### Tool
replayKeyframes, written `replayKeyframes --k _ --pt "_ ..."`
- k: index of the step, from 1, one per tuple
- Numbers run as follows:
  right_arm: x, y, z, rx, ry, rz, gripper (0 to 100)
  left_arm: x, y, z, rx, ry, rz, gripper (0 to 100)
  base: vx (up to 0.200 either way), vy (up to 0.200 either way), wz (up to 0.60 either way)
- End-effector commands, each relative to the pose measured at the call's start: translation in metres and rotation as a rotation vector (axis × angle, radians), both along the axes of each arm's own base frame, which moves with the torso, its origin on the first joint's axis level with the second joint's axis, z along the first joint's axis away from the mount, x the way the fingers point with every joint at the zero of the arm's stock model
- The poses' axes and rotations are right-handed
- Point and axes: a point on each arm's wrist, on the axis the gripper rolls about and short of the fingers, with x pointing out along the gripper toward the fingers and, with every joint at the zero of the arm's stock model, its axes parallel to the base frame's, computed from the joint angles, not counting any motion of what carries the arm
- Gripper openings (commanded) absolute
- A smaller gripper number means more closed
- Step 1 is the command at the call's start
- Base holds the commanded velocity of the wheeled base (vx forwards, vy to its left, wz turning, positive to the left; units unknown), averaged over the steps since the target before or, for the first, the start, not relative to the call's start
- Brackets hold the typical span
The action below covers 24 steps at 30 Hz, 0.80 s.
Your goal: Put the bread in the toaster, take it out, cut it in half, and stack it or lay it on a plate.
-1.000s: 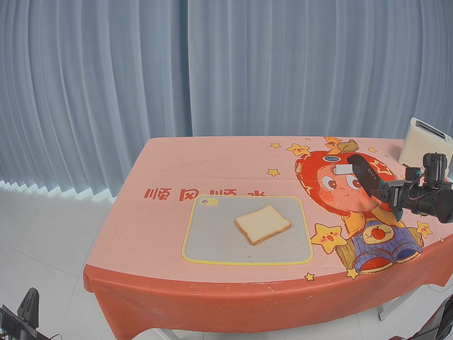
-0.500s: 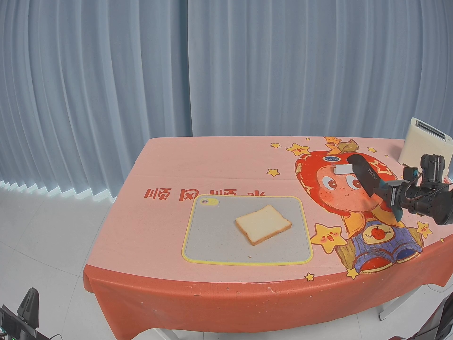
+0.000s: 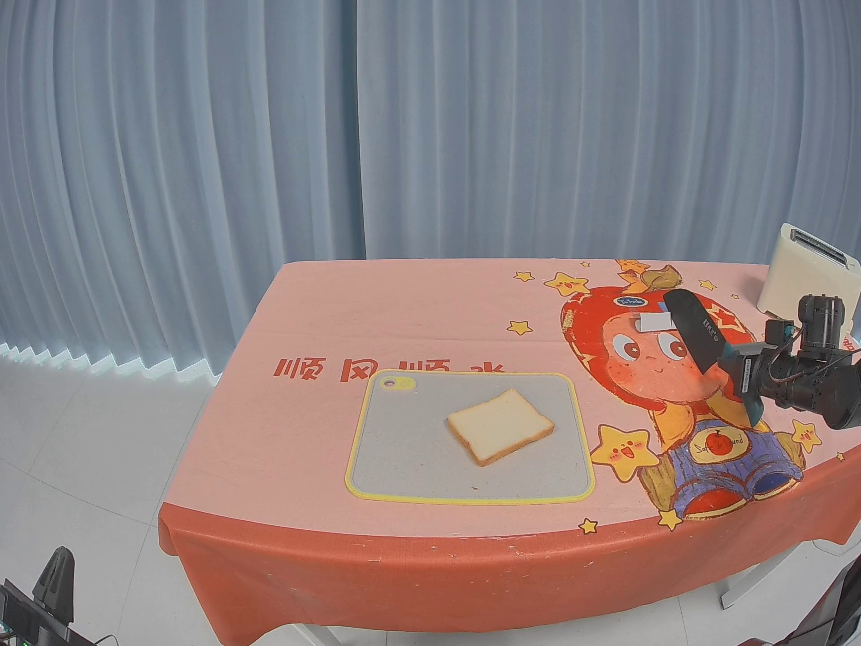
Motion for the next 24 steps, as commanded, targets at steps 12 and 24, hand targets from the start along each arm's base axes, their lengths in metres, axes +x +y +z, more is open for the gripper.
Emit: replayKeyframes --k 12,24 --pt "-0.025 0.017 0.055 -0.014 -0.170 0.049 0 0.001 0.000 -0.005 0.000 0.013 0.001 0 0.000 0.000 0.00" --pt "-0.057 0.054 0.066 -0.013 -0.205 0.168 0 0.001 0.000 -0.005 0.000 0.013 0.001 0 0.000 0.000 0.00"
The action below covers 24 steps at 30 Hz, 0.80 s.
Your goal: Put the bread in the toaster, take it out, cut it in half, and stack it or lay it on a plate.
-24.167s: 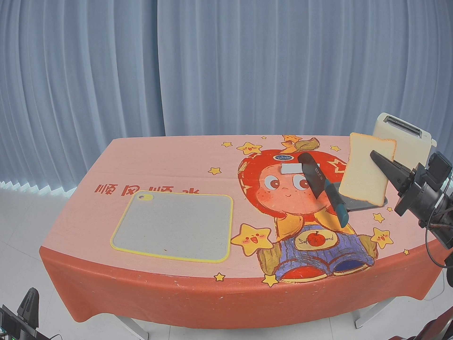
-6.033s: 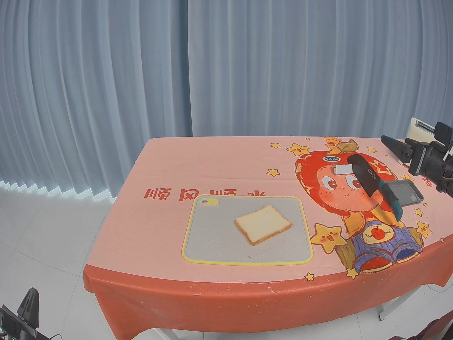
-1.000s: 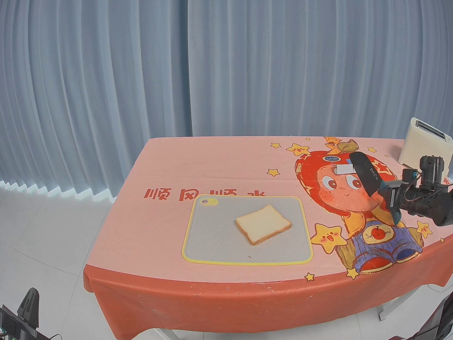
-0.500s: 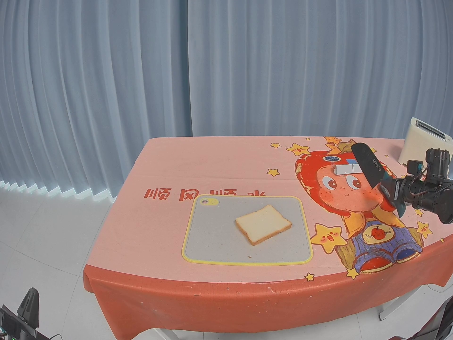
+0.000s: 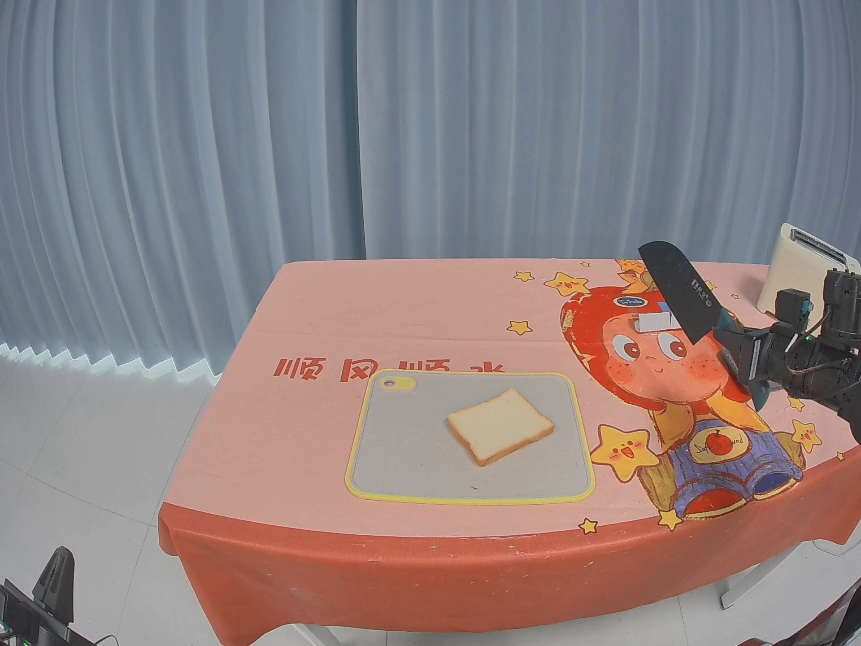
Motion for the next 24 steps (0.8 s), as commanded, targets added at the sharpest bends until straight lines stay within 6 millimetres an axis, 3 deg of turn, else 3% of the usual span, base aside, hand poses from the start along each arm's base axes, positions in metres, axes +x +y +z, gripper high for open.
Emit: replayKeyframes --k 1,14,24 --pt "-0.013 0.010 0.010 -0.002 -0.037 0.036 0 0.001 0.000 -0.005 -0.002 0.013 0.001 0 0.000 0.000 0.00" --pt "-0.020 0.014 0.000 -0.002 -0.003 0.056 0 0.001 0.000 -0.005 0.000 0.013 0.001 0 0.000 0.000 0.00" --pt "-0.047 0.044 0.001 -0.004 -0.018 0.193 0 0.001 0.000 -0.005 0.000 0.013 0.001 0 0.000 0.000 0.00"
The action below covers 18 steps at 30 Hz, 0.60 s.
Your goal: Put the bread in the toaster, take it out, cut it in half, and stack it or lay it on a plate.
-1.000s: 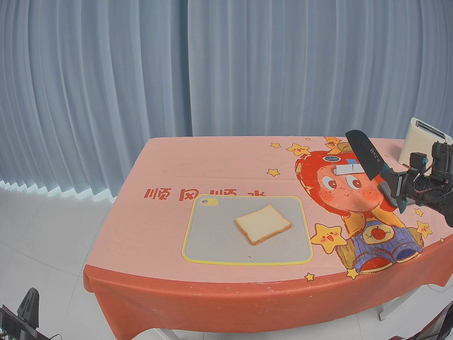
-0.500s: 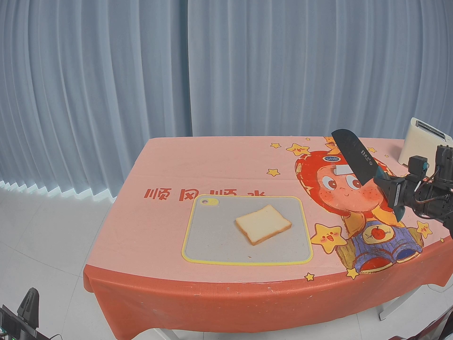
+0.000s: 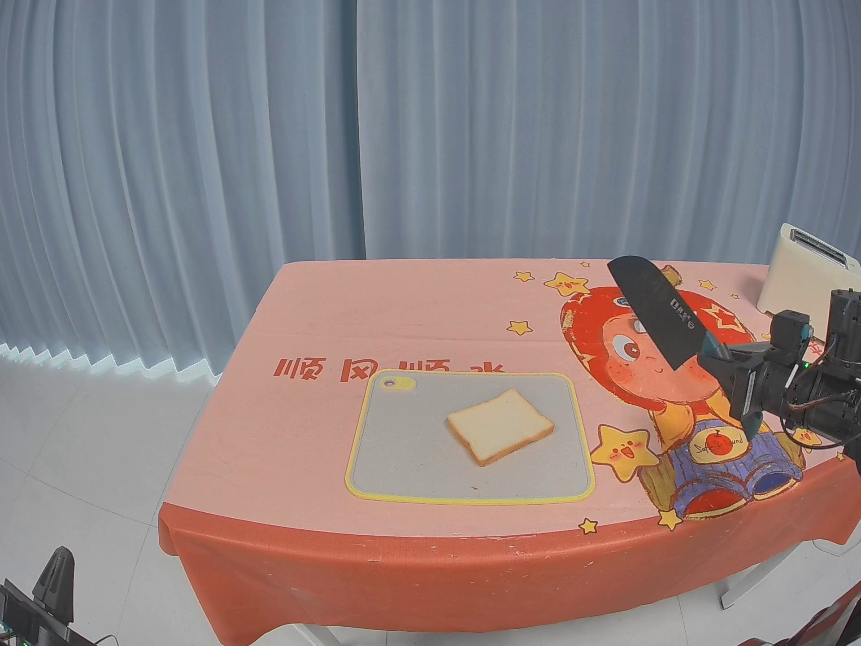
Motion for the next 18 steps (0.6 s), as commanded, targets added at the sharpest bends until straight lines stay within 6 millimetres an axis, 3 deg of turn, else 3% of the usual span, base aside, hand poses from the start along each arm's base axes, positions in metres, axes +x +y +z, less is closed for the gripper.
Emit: replayKeyframes --k 1,7,13,18 --pt "-0.015 0.016 0.004 0.003 -0.019 0.082 0 0.001 0.000 -0.005 0.000 0.013 0.001 0 0.000 0.000 0.00" --pt "-0.027 0.018 0.014 0.008 -0.064 0.098 0 0.001 0.000 -0.005 0.000 0.013 0.001 0 0.000 0.000 0.00" --pt "-0.032 0.018 0.008 -0.001 -0.048 0.107 0 0.001 0.000 -0.005 0.000 0.013 0.001 0 0.000 0.000 0.00" --pt "-0.034 0.033 0.010 -0.006 -0.059 0.182 0 0.001 0.000 -0.005 0.000 0.013 0.001 0 0.000 0.000 0.00"
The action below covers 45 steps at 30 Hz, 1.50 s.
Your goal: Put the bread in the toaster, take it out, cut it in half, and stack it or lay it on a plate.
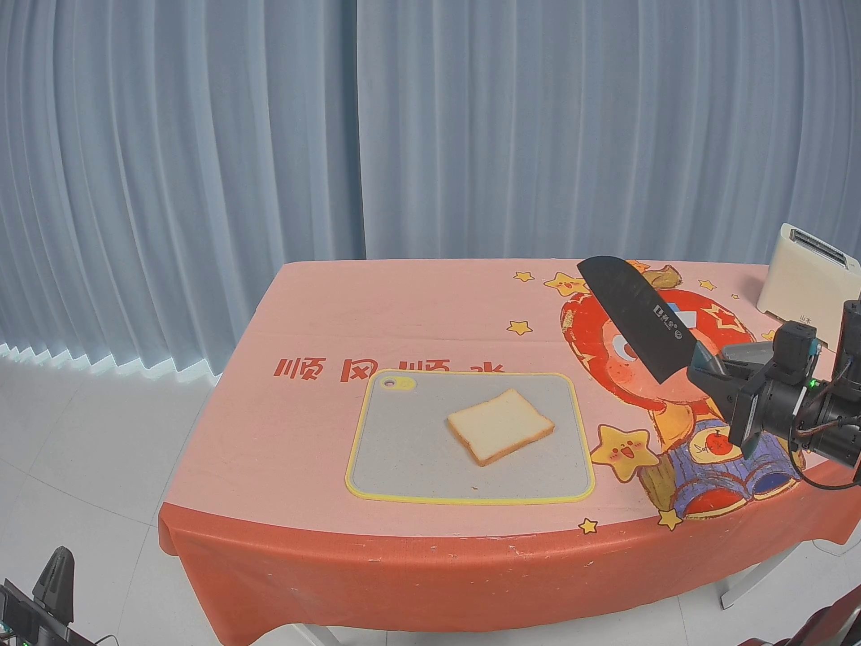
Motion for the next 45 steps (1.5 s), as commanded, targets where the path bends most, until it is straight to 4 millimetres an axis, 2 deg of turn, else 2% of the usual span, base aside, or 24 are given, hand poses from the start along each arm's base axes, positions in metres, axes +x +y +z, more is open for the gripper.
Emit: replayKeyframes --k 1,6,10,14,24,30,35,40,43,44,45 --pt "-0.004 0.016 0.003 -0.001 -0.008 0.079 0 0.001 0.000 -0.005 0.000 0.013 -0.001 0 0.000 0.000 0.00" --pt "-0.004 0.032 0.010 0.004 -0.028 0.142 0 0.001 0.000 -0.005 0.000 0.013 0.001 0 0.000 0.000 0.00" --pt "0.004 0.060 0.026 -0.020 0.012 0.193 0 0.001 0.000 -0.005 0.000 0.013 -0.004 0 0.000 0.000 0.00" --pt "-0.004 0.072 0.017 -0.042 0.065 0.210 0 0.001 0.000 -0.005 0.000 0.012 -0.007 0 0.000 0.000 0.00" --pt "-0.007 0.073 0.000 -0.106 0.120 0.160 0 0.001 0.000 -0.004 0.001 0.006 -0.004 0 0.000 0.000 0.00" --pt "-0.018 0.075 -0.009 -0.123 0.137 0.182 0 0.001 0.000 -0.004 0.001 0.004 -0.010 0 0.000 0.000 0.00" --pt "-0.021 0.074 -0.011 -0.129 0.146 0.185 0 0.001 0.000 -0.004 0.017 0.004 -0.013 0 0.000 0.000 0.00" --pt "-0.027 0.083 -0.011 -0.137 0.133 0.200 0 0.001 -0.001 -0.003 0.055 -0.011 -0.031 0 0.000 0.000 0.00" --pt "-0.027 0.084 -0.011 -0.146 0.131 0.168 0 0.001 -0.001 0.003 0.050 -0.068 -0.028 0 0.000 0.000 0.00" --pt "-0.031 0.086 -0.012 -0.148 0.134 0.172 0 -0.001 0.000 0.017 0.045 -0.201 -0.019 0 0.000 0.000 0.00" --pt "-0.032 0.088 -0.012 -0.148 0.134 0.182 0 -0.002 0.000 0.020 0.043 -0.237 -0.016 0 0.000 0.000 0.00"
